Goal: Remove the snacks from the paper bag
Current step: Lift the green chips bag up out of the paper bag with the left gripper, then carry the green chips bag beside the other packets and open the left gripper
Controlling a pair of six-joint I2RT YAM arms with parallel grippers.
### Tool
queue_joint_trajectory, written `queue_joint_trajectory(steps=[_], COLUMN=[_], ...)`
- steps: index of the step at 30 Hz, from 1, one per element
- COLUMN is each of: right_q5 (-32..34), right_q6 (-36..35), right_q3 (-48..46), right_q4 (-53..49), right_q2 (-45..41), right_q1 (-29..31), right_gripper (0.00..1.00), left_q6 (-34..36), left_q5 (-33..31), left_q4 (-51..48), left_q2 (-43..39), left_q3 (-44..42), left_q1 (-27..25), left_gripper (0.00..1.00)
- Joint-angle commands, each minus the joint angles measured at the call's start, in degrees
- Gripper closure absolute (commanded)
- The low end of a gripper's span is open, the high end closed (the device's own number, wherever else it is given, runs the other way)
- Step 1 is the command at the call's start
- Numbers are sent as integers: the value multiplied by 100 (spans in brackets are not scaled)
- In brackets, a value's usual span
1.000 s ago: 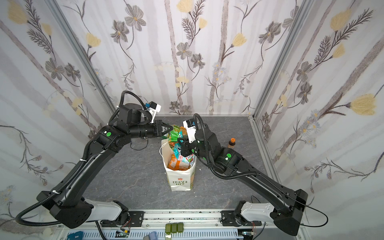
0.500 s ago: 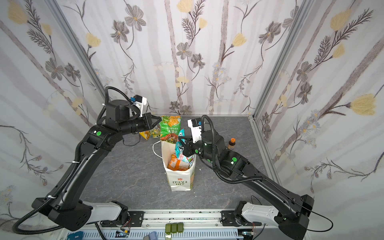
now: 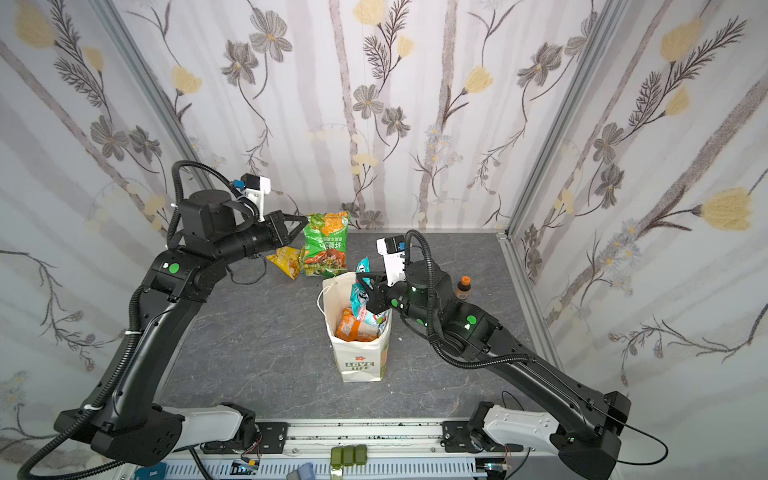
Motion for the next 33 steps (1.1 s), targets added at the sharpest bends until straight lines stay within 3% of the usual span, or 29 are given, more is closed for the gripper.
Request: queue_joint_trajectory(steps=[1, 9, 24, 33], right_q5=[-35, -81, 61, 54], right_q6=[62, 124, 97, 108], right_q3=[90, 159, 3, -48], right_q4=[414, 454, 555, 546], right_q2=[-60, -227, -400, -406], right_q1=[0, 5, 0, 0], right_gripper=[100, 100, 100, 100], left_q6=[26, -137, -1542, -1638], left_q5=[10, 29, 936, 828], left_q4=[298, 461, 1920, 2266], left_q2=[-10, -174, -631, -612], left_q3=[112, -110, -2171, -3187], left_q1=[148, 704, 2130, 2674], left_gripper=[100, 100, 100, 100])
